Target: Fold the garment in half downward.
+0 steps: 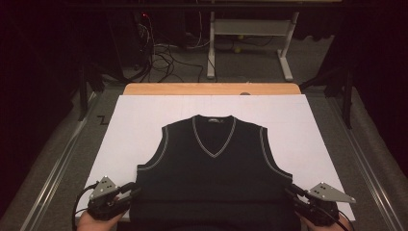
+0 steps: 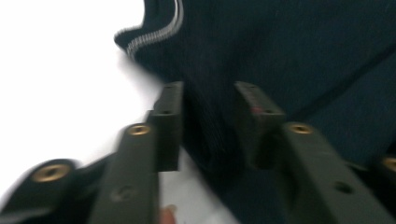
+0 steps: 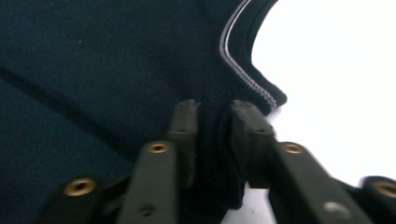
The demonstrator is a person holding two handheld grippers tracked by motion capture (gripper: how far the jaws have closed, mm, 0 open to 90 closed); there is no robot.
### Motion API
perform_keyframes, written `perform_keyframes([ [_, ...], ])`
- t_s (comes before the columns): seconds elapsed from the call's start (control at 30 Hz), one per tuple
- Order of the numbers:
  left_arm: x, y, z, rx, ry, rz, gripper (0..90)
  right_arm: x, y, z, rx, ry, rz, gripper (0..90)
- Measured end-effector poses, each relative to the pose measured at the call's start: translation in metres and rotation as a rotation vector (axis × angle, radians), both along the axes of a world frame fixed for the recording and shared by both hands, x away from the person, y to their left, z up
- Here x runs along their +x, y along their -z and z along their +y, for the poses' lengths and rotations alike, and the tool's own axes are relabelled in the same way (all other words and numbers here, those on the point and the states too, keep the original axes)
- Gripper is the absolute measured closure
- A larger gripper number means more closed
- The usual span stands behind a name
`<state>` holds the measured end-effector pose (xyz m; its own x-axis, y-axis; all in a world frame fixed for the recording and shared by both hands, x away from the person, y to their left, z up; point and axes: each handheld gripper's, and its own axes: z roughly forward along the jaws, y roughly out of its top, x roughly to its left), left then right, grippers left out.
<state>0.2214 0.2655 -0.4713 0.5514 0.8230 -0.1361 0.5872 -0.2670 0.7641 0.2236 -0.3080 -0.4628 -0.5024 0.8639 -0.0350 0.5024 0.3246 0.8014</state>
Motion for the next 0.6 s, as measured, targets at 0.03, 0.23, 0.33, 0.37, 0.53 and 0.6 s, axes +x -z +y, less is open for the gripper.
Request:
perform_keyframes([
  [0.03, 0.001, 0.000, 0.000, -0.009, -0.003, -0.012, 49.3, 0.001, 0.000, 0.000, 0.008, 0.001, -0.004, 61.0],
  [0.23, 0.021, -0.003, -0.001, -0.042, -0.002, -0.031, 30.6, 0.009, -0.001, 0.000, 0.059, 0.032, -0.044, 37.6],
  [0.33, 0.034, -0.007, -0.003, -0.087, -0.004, -0.021, 23.4, 0.017, -0.002, 0.002, 0.049, 0.030, -0.060, 30.9],
  [0.37, 0.038, -0.007, -0.004, -0.089, -0.001, -0.019, 22.5, 0.019, -0.002, 0.003, 0.054, 0.032, -0.060, 28.0],
  [0.53, 0.058, -0.009, -0.010, -0.066, 0.006, -0.010, 16.1, 0.043, -0.007, 0.009, 0.054, 0.041, -0.066, 15.9],
  [0.6, 0.068, -0.011, -0.012, -0.066, 0.004, -0.005, 13.1, 0.049, -0.010, 0.013, 0.060, 0.040, -0.073, 12.9],
])
